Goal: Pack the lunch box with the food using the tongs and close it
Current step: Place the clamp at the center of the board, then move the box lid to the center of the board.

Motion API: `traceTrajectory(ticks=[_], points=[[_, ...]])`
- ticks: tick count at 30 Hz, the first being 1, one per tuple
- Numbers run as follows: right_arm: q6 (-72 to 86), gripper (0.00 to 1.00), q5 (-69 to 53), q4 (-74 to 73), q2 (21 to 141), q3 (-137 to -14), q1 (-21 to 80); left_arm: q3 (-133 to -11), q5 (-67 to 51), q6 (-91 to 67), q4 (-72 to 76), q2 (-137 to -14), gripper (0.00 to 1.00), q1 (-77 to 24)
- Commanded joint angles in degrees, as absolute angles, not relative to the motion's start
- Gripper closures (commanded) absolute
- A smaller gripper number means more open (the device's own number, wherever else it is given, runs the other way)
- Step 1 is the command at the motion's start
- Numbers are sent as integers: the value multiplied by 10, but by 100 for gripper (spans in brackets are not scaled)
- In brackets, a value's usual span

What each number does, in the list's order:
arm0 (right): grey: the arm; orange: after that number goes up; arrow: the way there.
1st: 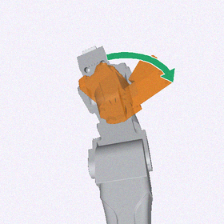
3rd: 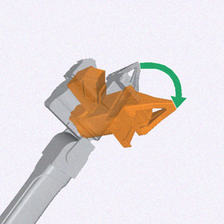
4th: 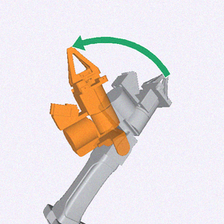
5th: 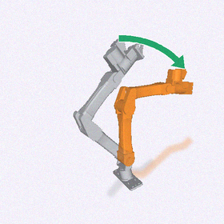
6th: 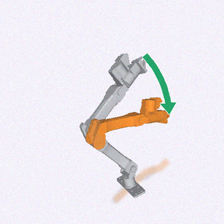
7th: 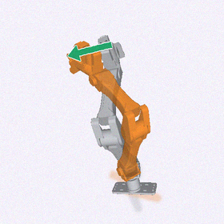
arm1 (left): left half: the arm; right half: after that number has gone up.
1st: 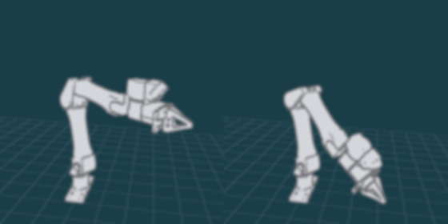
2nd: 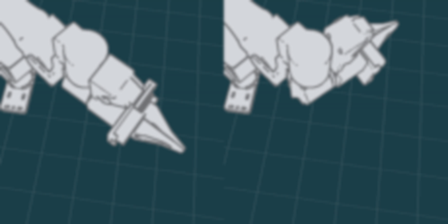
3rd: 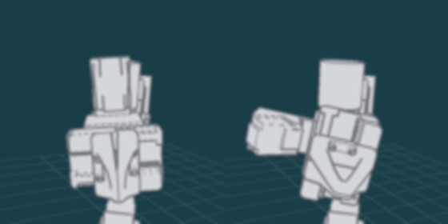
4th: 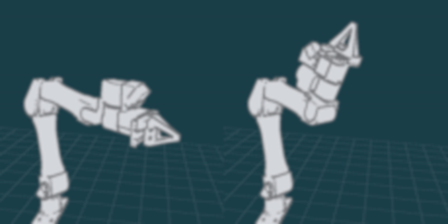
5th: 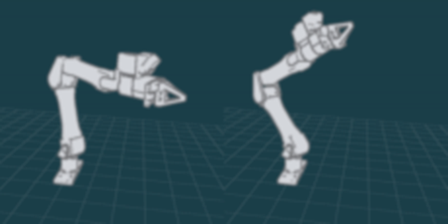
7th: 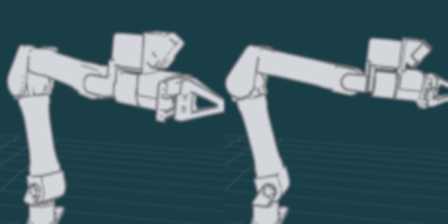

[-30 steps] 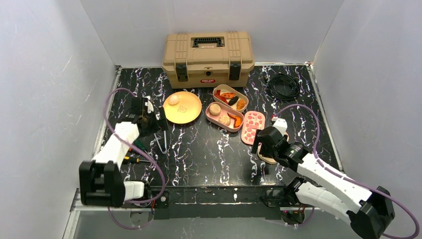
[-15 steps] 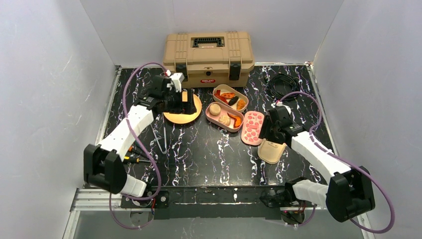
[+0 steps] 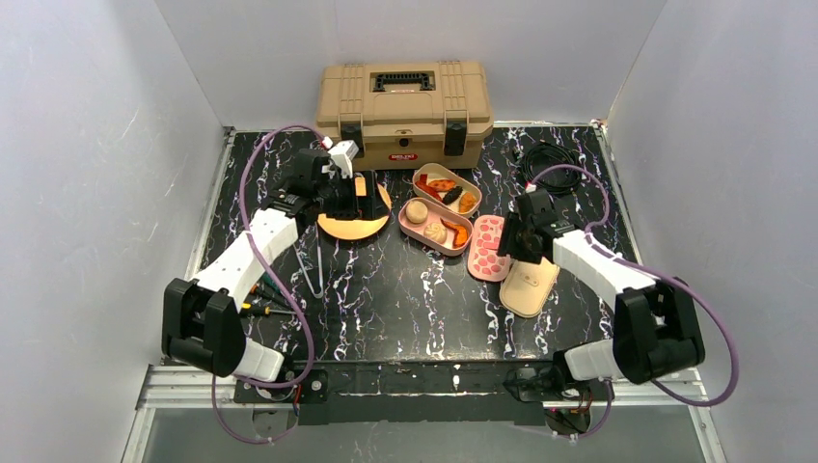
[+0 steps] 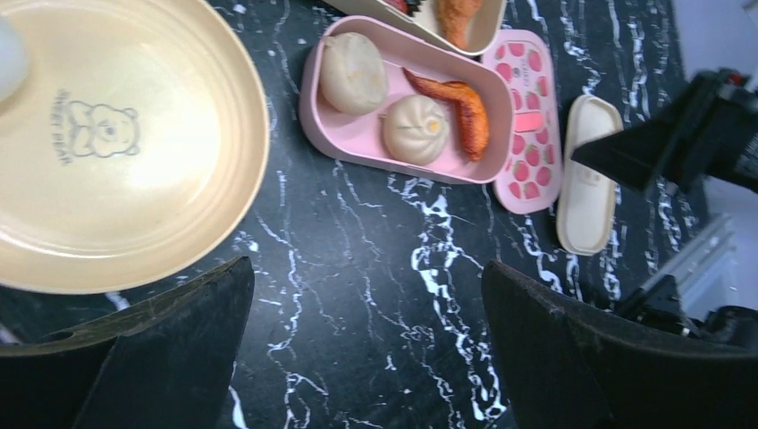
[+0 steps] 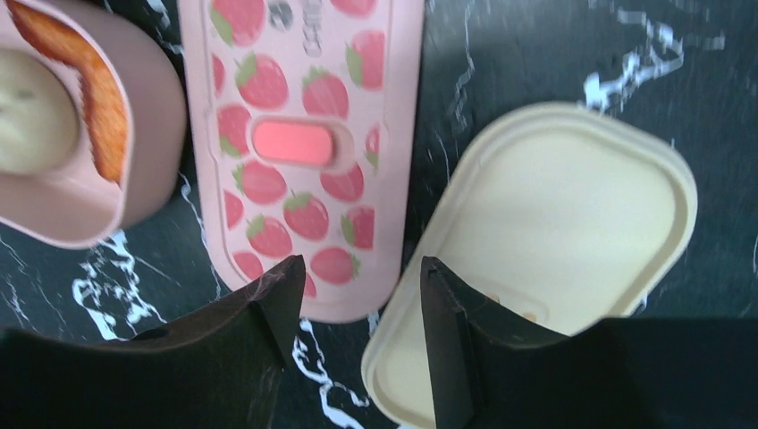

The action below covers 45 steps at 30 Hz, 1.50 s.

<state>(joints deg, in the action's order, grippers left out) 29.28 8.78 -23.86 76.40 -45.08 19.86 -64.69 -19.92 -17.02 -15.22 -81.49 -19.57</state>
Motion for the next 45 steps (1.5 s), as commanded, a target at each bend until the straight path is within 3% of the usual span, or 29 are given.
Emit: traceTrajectory(ticks=[1,8,16,21,32,45], points=[[228,42,65,-183,815,-525,183,-649,-282,-212,-132,-826,4,-198],[197,36,54,-156,931,-639,148,-652,-295,-220,-131,-832,5,-199],[186,39,64,-190,1098,-794,134,-655,-303,-222,-134,-839,5,-201],[190,41,76,-206,1135,-801,134,-658,-308,-224,-134,-842,5,-202],[229,42,45,-206,1036,-650,166,-656,-318,-231,-129,-845,5,-203],[372,43,48,-185,828,-455,312,-619,-348,-280,-83,-838,5,-250]])
